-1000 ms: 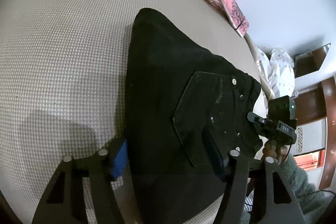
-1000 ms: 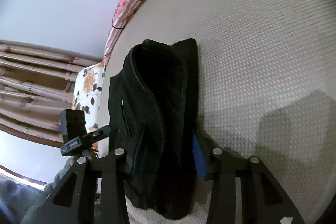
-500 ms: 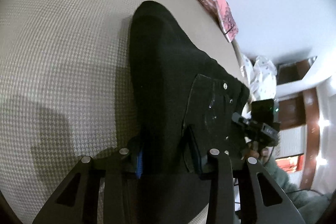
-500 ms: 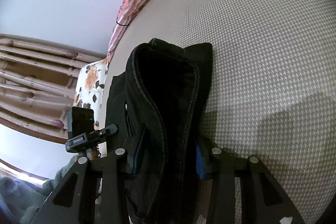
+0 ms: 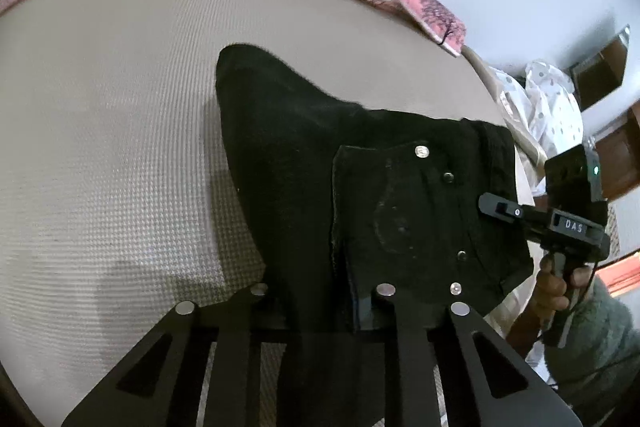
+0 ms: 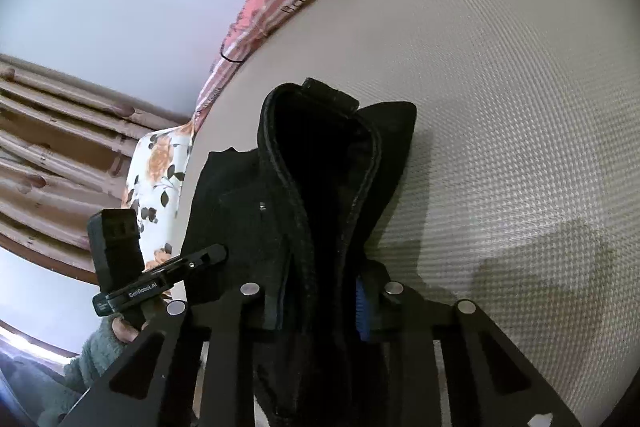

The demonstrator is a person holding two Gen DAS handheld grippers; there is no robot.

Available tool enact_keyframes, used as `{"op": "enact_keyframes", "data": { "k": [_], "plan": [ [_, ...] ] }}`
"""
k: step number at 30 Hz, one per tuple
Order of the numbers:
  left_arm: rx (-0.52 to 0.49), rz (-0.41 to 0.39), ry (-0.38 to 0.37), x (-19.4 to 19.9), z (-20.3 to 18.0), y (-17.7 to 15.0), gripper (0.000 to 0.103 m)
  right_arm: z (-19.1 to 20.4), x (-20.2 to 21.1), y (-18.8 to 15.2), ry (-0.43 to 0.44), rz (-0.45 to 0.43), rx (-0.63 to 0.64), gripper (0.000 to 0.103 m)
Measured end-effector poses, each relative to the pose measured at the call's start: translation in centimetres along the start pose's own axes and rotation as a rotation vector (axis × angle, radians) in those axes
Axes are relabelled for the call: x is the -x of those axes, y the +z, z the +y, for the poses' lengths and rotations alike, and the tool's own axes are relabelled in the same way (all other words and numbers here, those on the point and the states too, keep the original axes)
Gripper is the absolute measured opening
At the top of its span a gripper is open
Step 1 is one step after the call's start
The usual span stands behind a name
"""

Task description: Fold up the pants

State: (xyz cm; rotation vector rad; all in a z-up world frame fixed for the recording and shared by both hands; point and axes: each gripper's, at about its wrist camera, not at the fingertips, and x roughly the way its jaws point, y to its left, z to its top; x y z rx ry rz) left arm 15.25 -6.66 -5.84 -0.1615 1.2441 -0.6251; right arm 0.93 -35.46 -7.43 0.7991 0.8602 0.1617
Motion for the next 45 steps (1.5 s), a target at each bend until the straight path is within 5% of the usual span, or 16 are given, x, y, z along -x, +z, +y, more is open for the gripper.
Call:
{"op": "enact_keyframes", "data": {
  "k": [12, 31, 41, 45],
  "plan": [
    [-0.030, -0.090, 0.060, 4.2, 0.9, 0.4, 0.016, 4.8, -2.8, 1.1, 0.036, 0.009, 0.034, 0.021],
    [0.028, -0.171, 0.139, 4.4, 8.7, 9.6, 0.016, 9.0, -11.6, 11.3, 0.014, 0.039, 0.083, 0.021],
    [0.023, -0.160, 0.155, 2.0, 11.5, 12.1, 0.017, 6.7, -13.8, 13.2, -0.047, 0.035, 0.033, 0.021],
    [0.040, -0.124, 0.180, 0.7, 13.1, 11.3, 0.027, 6.2, -14.5, 12.3, -0.169, 0.032, 0.073, 0.028]
  ]
}}
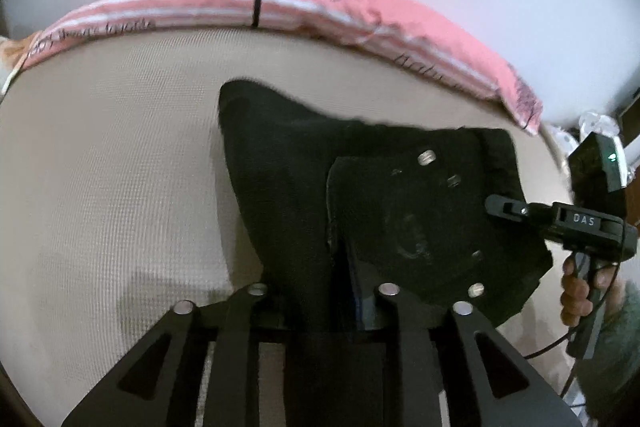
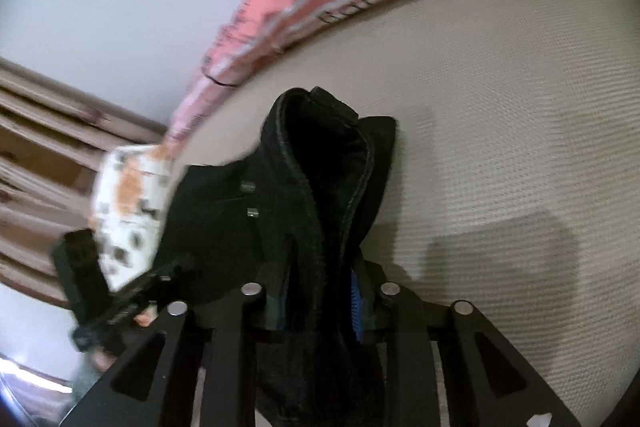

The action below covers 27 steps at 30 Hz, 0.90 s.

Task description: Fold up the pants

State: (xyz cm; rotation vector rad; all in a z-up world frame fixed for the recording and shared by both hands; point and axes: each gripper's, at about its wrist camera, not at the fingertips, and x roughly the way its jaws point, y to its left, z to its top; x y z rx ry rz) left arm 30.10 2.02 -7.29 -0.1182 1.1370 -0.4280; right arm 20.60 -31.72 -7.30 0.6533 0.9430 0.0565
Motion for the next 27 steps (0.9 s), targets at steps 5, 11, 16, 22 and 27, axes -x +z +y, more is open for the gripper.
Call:
{"op": "enact_keyframes", "data": {
  "k": [5, 11, 16, 22, 27],
  "plan": [
    [0.021, -0.009, 0.049, -0.6, 0.5, -1.0, 0.046, 0.7, 0.2, -0.8, -0.095, -0.021, 0.030, 0.040],
    [0.001, -0.010, 0.155, 0.2, -0.4, -2.3, 0.059, 1.2, 1.4, -3.0, -0.162, -0.030, 0.048, 0.049],
    [-0.008, -0.029, 0.253, 2.0, -1.7, -4.3, 0.061, 1.8, 3.0, -5.4, -0.182, -0.041, 0.051, 0.051],
    [0.001, -0.075, 0.318, 5.2, -3.2, -7.5, 0.065, 3.7, 5.3, -7.5, -0.248, -0.101, 0.109, 0.053],
    [-0.007, -0.104, 0.365, 7.5, -4.6, -10.4, 0.068, 4.9, 6.6, -10.6, -0.290, -0.109, 0.168, 0.054]
  ]
}}
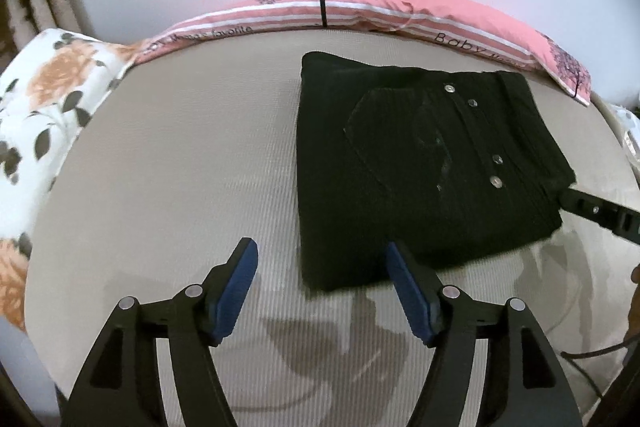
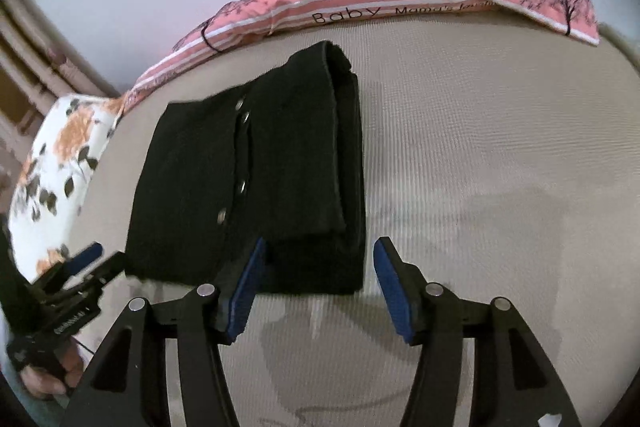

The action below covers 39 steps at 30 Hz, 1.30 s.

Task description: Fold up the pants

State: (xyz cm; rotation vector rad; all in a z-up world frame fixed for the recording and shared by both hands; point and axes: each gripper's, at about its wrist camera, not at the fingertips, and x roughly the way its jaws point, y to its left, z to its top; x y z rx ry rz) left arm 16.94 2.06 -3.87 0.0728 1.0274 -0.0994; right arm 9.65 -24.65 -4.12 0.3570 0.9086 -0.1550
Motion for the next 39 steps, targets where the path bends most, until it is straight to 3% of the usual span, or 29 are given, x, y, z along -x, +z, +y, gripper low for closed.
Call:
{"op": "enact_keyframes", "data": {
  "k": [9, 20, 39],
  "plan": [
    [0.039, -0.013, 0.031, 3.4, -0.8, -3.7, 0.069, 2.4, 3.2, -4.2, -0.082, -0.078, 0.068, 0.058],
    [0.033, -0.050, 0.056, 5.6, -2.1, -6.0, 0.069, 5.2, 4.8, -7.0, -0.096, -0.123, 0.140, 0.062],
    [0.027, -0.052, 0.069, 5.9, -2.8, -7.0, 0.069, 5.3, 5.1, -8.3, -0.104, -0.116, 0.133, 0.063]
  ]
}}
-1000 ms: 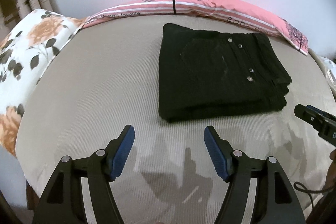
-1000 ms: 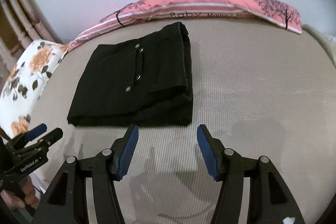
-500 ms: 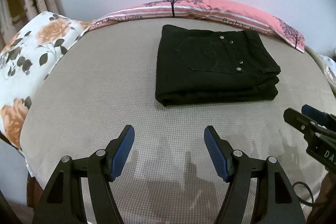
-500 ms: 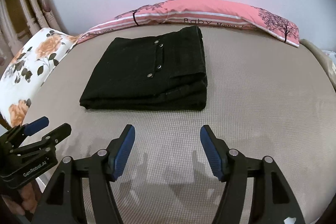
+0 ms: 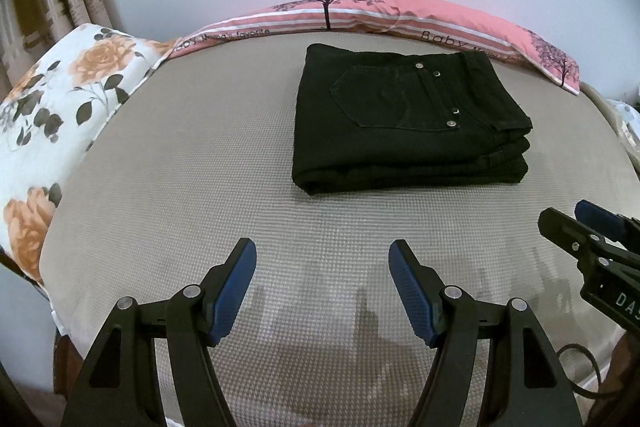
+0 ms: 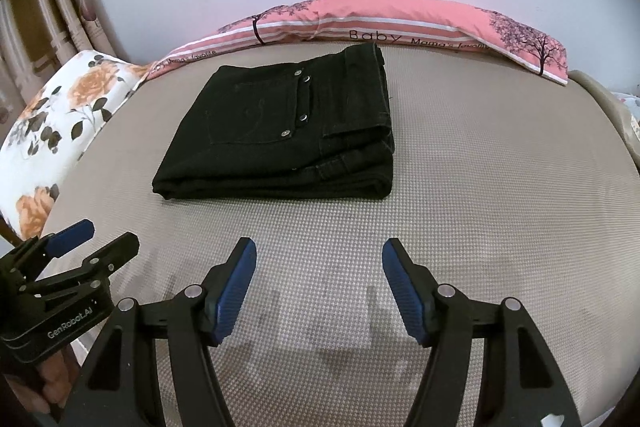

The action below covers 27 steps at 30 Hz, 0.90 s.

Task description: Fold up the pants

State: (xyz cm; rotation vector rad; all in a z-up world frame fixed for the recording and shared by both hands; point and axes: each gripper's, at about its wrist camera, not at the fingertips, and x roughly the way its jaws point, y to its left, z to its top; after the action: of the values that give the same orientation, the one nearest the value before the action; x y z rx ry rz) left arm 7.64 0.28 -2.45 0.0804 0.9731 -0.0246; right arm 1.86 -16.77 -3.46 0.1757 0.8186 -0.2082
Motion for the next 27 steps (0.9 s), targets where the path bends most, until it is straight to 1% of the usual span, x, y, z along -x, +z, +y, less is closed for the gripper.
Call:
{"op": "enact_keyframes", "data": {
  "k": [10, 27],
  "plan": [
    [0.004, 0.011, 0.018, -0.44, 0.21, -0.05, 0.069, 0.11, -0.26, -0.06, 0.004, 0.016, 0.005, 0.063],
    [-0.009, 0.023, 0.024, -0.92, -0.02, -0.32, 0.069, 0.02, -0.71, -0.31, 0.001, 0.035, 0.006, 0.063]
  ]
}}
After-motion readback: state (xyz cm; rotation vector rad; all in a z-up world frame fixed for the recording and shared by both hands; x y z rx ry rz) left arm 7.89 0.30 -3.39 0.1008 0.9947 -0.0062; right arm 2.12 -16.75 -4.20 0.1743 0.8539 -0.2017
